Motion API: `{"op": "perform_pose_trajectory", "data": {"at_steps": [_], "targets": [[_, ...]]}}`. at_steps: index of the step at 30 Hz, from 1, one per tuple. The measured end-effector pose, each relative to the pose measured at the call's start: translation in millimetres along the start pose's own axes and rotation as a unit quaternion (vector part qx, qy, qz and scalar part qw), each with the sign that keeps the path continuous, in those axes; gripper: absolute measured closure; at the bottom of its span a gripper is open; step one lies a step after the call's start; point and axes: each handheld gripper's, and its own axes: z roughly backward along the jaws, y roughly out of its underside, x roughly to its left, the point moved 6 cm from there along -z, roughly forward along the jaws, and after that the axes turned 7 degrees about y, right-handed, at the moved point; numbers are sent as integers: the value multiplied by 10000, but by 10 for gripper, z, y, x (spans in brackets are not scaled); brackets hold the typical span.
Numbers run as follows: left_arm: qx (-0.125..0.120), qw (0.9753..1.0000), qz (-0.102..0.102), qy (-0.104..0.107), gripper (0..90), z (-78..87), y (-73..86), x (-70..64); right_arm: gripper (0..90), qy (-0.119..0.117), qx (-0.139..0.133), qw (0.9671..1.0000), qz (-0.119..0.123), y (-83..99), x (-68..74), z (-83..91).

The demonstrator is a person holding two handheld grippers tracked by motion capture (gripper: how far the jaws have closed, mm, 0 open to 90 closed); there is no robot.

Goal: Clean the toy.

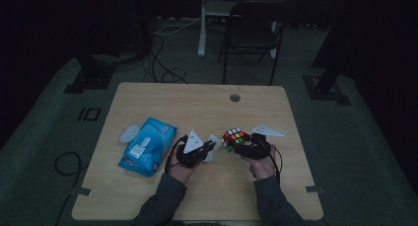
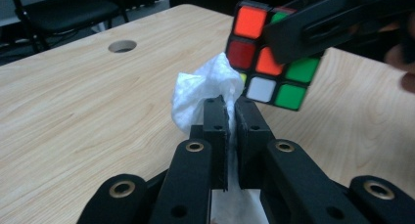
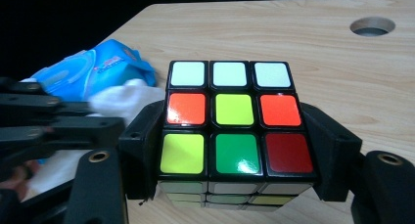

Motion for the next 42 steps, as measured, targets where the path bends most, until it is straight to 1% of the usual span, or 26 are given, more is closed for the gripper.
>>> {"op": "perform_pose_trajectory", "data": {"at_steps": [3, 6, 8, 12, 14, 17, 18, 20, 22, 24, 25, 26, 28, 31, 33, 37, 42], "targets": [[-62, 10000, -57, 38, 861, 36, -36, -39, 338, 71, 45, 9999, -71, 25, -54, -30], [-158, 9998, -31, 112, 861, 65, -73, -70, 338, 70, 87, 9999, -113, 42, -74, -45], [-139, 9998, -59, 116, 861, 65, -84, -67, 338, -17, 85, 9999, -147, 36, -55, -39], [-88, 9999, 12, 53, 860, 46, -67, -15, 338, -233, 8, 9996, -176, -10, 22, 10], [-47, 10000, 69, 16, 861, 30, -46, 18, 338, -362, -56, 9991, -215, -39, 54, 37], [18, 9999, 130, 38, 861, -5, -8, 49, 338, -634, -91, 9975, -293, -59, 113, 63], [48, 9999, 144, 44, 861, -20, 7, 56, 338, -661, -90, 9973, -293, -59, 127, 62], [70, 9998, 173, 42, 861, -38, 30, 65, 338, -616, -74, 9978, -240, -50, 149, 53], [102, 9997, 212, 51, 860, -56, 56, 79, 338, -642, -78, 9975, -276, -46, 145, 51], [178, 9996, 214, 62, 860, -81, 85, 86, 338, -711, -97, 9969, -330, -53, 148, 59], [195, 9995, 221, 89, 859, -95, 94, 81, 338, -806, -120, 9961, -351, -61, 161, 68], [204, 9995, 213, 118, 859, -108, 99, 72, 338, -857, -122, 9957, -340, -65, 178, 72], [199, 9995, 179, 178, 860, -131, 94, 39, 338, -886, -63, 9957, -246, -59, 210, 62], [215, 9993, 150, 255, 860, -152, 99, 1, 339, -932, -39, 9953, -248, -43, 239, 44], [180, 9991, 168, 339, 860, -157, 95, -28, 338, -938, -54, 9951, -291, -50, 232, 51], [227, 9985, 36, 502, 860, -189, 83, -137, 339, -957, -103, 9947, -372, -63, 215, 61], [286, 9972, -46, 685, 860, -236, 100, -248, 339, -926, -121, 9947, -420, -64, 196, 62]]}}
